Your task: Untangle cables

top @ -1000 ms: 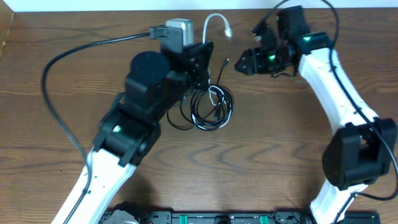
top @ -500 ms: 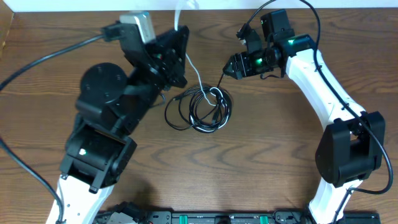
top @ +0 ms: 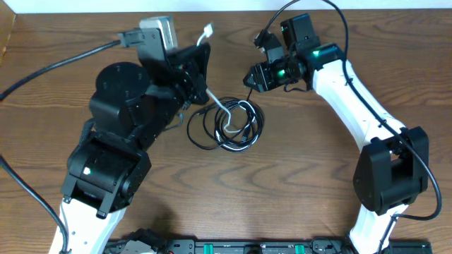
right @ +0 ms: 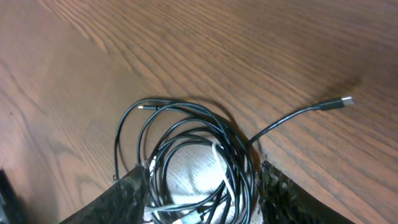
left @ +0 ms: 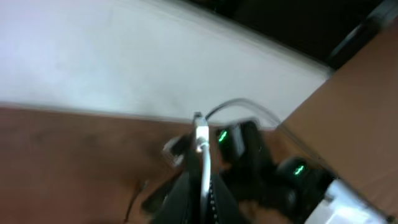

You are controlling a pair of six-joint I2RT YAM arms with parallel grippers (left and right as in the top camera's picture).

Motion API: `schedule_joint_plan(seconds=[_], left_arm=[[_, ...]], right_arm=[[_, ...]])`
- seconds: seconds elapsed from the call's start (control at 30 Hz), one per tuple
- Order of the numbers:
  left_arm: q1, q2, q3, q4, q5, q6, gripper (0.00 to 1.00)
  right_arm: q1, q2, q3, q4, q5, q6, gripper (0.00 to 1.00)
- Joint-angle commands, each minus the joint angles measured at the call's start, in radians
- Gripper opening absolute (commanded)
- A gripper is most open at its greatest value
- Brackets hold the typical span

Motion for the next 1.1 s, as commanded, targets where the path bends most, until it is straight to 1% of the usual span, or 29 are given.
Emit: schedule_joint_plan(seconds=[0.0,0.1,0.2,0.3,0.47,0.57,0.7,0.77,0.83,0.87,0.93,1.03,1.07], left_arm=[[0.024,0.001,0.019,-0.137,-0.053,0.032,0.07],[0.037,0.005,0.019,-0.266,-0.084,0.031,0.07],[0.04,0.017,0.018,-0.355,-0.114,0.016,0.07],[0.04,0.053,0.006,-0.433,-0.117,-0.015,0.07],[0.04,0.134,-0.002,-0.478,-0.116,-0.052,0.07],[0.04,0.167,-0.002,-0.475,-0.116,-0.055,0.07],[0.04,0.182,-0.002,-0.459,-0.116,-0.055,0.07],[0.04,0.181,-0.002,-0.449,-0.116,-0.055,0.07],[0.04,0.181,-0.002,-0.446,-0.116,-0.055,0.07],[0.04,0.181,-0.002,-0.445,-0.116,-0.055,0.07],[0.04,0.181,-0.002,-0.445,-0.117,-0.055,0.07],[0.04,0.181,-0.002,-0.438,-0.117,-0.055,0.07],[0.04,0.181,-0.002,-0.43,-0.116,-0.055,0.07]], right_arm=[[0.014,0.012,-0.051,0.019,0.022,-0.004,0.54],[0.014,0.012,-0.097,0.055,0.03,0.001,0.54],[0.021,0.012,-0.14,0.097,0.031,0.027,0.48],[0.042,0.012,-0.204,0.168,0.037,0.026,0.47],[0.085,0.013,-0.264,0.237,0.126,0.027,0.45],[0.1,0.014,-0.275,0.253,0.182,0.035,0.42],[0.111,0.045,-0.276,0.271,0.226,0.04,0.42],[0.111,0.066,-0.276,0.286,0.225,0.041,0.36],[0.111,0.077,-0.276,0.304,0.214,0.042,0.24],[0.111,0.077,-0.276,0.308,0.206,0.042,0.22],[0.111,0.066,-0.273,0.326,0.185,0.059,0.11],[0.106,0.039,-0.26,0.337,0.142,0.061,0.05],[0.104,0.012,-0.251,0.335,0.123,0.061,0.01]])
